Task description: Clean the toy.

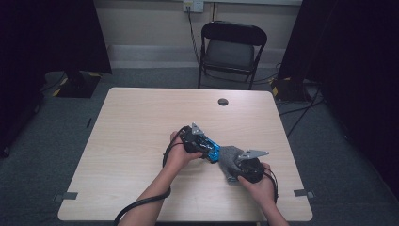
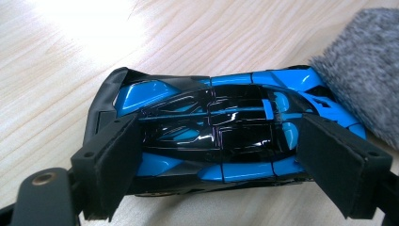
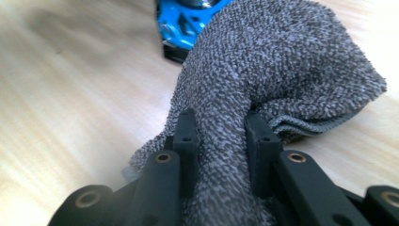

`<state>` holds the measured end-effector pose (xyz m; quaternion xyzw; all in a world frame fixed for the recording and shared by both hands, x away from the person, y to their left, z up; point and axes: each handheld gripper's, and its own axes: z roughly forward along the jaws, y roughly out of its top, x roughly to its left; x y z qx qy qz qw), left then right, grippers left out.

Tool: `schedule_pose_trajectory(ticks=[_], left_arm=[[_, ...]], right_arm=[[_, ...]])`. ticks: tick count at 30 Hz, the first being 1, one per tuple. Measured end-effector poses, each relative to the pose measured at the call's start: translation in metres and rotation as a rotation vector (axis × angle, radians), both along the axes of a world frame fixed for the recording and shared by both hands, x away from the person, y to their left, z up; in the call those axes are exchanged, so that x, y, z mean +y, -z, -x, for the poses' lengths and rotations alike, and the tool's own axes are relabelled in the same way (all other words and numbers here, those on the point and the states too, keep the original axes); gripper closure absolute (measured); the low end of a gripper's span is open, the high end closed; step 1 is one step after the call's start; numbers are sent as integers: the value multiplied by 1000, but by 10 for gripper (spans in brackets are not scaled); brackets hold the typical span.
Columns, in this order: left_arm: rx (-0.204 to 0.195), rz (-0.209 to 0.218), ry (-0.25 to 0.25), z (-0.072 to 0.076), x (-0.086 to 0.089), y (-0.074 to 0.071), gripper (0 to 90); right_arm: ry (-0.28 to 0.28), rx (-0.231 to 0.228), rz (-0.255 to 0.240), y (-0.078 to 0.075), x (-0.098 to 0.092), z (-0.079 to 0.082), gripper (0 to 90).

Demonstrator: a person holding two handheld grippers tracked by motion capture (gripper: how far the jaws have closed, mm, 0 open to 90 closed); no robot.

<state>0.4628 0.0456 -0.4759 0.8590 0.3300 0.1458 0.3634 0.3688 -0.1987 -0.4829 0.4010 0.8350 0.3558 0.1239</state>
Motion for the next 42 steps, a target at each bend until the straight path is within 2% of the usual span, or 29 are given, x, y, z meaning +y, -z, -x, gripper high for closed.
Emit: schedule_pose_trajectory(ticks=[11,20,24,29,35,42], left_arm=[[4,-4,-1,0,-1,-1,150],[3,-1,-8,1,-1,0,150],[0,4,-9,1,-1,0,150],[0,5,-8,1,0,0,150],[1,1,-7,1,-1,0,150],[-3,6,-8,1,-1,0,150]], right_arm=[[-59,5,-16,1,14,11,703],[-104,6,-16,1,32,13,703],[-106,8,-33,0,35,13,704],[-114,11,-61,0,32,15,706],[-137,13,-77,-8,23,19,712],[-108,-19,-97,-23,3,23,712]])
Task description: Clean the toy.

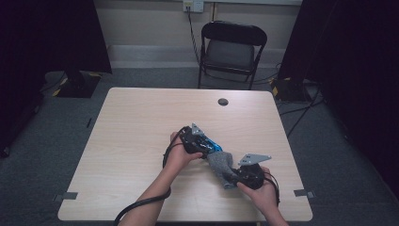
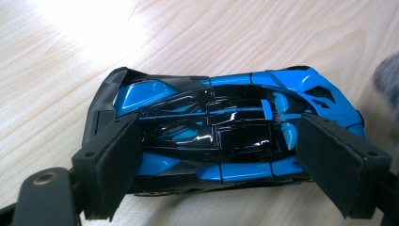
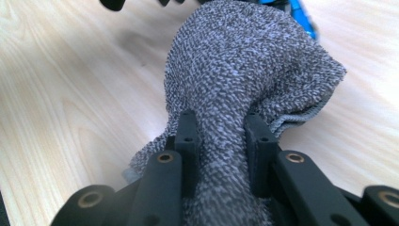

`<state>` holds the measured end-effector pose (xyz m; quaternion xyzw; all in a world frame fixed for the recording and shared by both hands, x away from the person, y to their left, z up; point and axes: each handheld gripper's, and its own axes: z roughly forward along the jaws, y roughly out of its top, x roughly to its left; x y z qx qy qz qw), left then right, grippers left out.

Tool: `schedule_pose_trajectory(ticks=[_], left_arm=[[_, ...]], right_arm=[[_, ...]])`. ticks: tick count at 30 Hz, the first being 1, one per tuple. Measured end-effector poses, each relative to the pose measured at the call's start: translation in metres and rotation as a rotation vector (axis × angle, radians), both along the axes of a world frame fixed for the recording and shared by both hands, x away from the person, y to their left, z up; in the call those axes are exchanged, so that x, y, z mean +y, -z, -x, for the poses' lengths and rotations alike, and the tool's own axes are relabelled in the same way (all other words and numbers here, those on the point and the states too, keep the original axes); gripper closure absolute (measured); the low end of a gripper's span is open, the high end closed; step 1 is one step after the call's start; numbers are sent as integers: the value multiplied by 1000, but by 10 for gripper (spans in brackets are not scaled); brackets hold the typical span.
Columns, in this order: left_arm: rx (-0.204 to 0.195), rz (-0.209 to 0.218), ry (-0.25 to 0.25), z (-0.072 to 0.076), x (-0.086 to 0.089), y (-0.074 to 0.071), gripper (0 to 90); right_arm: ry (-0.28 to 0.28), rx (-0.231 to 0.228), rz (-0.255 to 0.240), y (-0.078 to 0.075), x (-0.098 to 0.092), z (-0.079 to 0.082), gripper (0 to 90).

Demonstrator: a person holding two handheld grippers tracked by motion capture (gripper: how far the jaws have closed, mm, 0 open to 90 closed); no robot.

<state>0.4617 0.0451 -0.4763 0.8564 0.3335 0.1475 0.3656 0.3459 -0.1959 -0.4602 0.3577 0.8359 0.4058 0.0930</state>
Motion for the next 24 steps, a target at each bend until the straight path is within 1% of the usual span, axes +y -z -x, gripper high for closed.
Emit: schedule_pose_trajectory(ticks=[3,8,11,16,24], left_arm=[[2,-1,0,0,0,0,150],[3,-2,1,0,0,0,150],[4,-3,2,0,0,0,150],[1,0,2,0,0,0,150],[0,1,1,0,0,0,150]], right_arm=[[34,-8,-18,-4,-10,-2,712],[94,-14,-17,-5,-24,-12,712],[122,-21,6,-3,-26,-18,712],[165,-9,39,3,-29,-31,711],[224,8,56,11,-30,-46,711]])
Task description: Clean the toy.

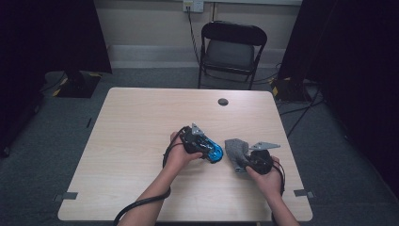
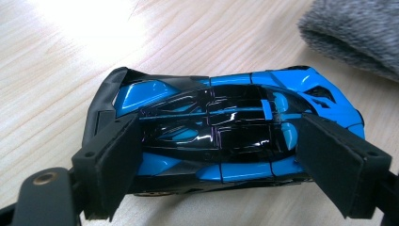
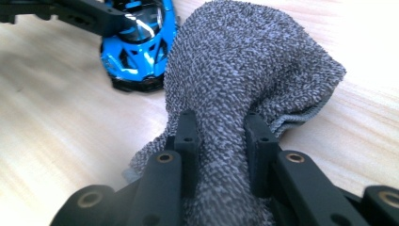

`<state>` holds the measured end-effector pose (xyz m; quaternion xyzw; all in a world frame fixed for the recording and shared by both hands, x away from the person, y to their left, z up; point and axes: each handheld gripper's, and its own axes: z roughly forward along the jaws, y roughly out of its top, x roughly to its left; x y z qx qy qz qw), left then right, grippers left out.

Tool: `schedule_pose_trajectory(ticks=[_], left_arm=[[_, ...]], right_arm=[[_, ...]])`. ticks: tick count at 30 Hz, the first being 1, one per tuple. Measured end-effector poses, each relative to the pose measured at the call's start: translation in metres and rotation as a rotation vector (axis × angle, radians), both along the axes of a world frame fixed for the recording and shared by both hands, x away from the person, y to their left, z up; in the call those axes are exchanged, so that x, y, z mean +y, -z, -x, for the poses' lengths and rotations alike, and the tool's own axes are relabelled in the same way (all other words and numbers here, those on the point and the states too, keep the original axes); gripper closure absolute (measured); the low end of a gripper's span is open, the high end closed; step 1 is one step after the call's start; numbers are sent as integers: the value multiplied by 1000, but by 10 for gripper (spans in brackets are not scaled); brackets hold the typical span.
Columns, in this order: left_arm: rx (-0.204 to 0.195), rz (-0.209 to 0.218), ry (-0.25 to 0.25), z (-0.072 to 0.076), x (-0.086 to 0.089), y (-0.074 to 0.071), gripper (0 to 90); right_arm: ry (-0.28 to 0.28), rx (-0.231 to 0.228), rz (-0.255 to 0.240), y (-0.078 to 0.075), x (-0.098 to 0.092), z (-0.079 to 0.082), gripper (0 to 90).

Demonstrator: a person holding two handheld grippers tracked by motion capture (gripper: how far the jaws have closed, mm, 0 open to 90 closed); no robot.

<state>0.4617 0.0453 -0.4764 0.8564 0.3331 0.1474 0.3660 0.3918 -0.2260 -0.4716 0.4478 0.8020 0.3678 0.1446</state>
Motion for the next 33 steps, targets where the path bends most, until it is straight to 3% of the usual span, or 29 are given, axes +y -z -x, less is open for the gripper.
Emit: schedule_pose_trajectory(ticks=[13,17,33], left_arm=[[-2,0,-1,0,0,0,150],[0,4,-3,1,0,0,150],[-2,1,-1,0,0,0,151]], right_arm=[[27,10,61,9,10,-10,710],[14,3,89,10,14,-9,708],[-46,-1,97,9,23,0,708]])
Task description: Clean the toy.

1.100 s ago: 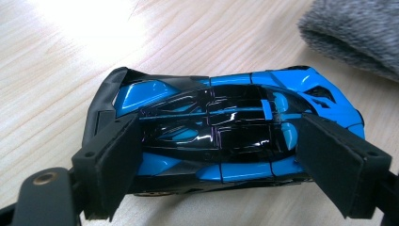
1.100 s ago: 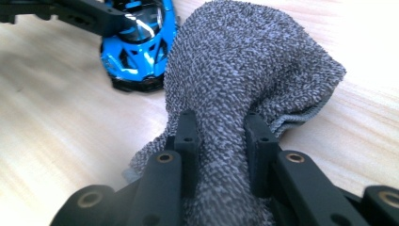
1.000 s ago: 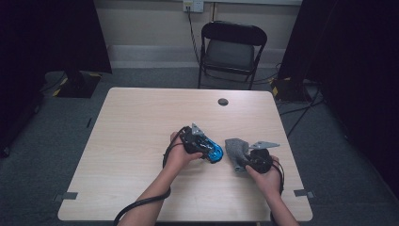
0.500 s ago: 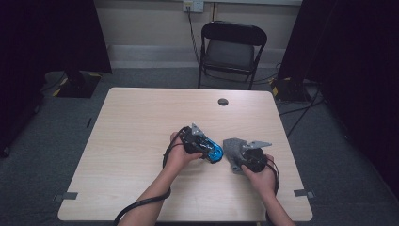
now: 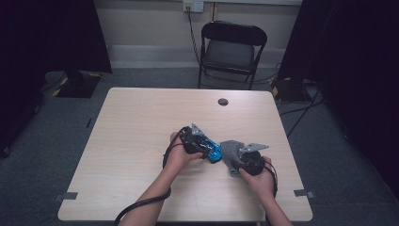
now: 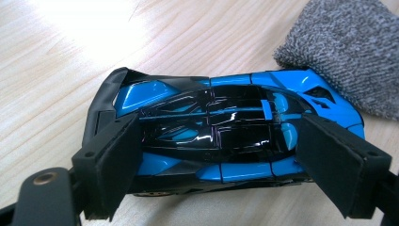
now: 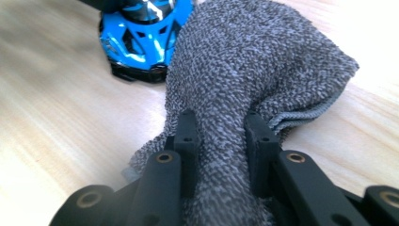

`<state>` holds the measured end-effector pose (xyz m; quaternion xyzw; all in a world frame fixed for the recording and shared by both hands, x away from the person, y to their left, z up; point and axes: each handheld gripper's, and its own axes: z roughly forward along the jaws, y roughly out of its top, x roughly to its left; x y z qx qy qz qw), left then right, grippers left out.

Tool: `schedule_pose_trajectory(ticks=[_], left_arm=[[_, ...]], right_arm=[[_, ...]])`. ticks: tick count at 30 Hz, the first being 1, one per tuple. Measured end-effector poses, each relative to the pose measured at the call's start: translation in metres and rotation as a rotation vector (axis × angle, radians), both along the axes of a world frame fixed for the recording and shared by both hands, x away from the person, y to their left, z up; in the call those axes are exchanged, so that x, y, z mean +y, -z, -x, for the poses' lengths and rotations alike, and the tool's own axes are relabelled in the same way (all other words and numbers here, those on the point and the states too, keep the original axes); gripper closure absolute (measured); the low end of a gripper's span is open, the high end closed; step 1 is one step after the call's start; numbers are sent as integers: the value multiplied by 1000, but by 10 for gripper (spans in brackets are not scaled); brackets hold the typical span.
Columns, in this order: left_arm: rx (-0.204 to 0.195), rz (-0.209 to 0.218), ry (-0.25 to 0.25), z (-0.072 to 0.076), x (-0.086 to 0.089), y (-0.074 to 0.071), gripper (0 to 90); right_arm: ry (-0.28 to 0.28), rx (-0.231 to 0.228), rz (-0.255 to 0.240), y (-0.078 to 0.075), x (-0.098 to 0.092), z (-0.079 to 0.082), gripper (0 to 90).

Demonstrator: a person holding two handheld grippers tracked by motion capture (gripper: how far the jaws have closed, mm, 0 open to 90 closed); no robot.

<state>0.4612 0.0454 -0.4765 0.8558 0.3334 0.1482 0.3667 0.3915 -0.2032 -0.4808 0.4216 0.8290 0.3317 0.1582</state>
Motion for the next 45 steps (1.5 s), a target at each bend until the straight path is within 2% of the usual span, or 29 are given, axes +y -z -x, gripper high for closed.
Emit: schedule_pose_trajectory(ticks=[23,31,45], left_arm=[[-1,-2,0,0,0,0,150],[-1,-4,1,0,0,0,150],[-1,1,-1,0,0,0,152]], right_arm=[[-89,31,-25,-1,12,18,703],[-129,50,-47,-1,21,23,701],[-183,61,-49,-2,35,28,700]])
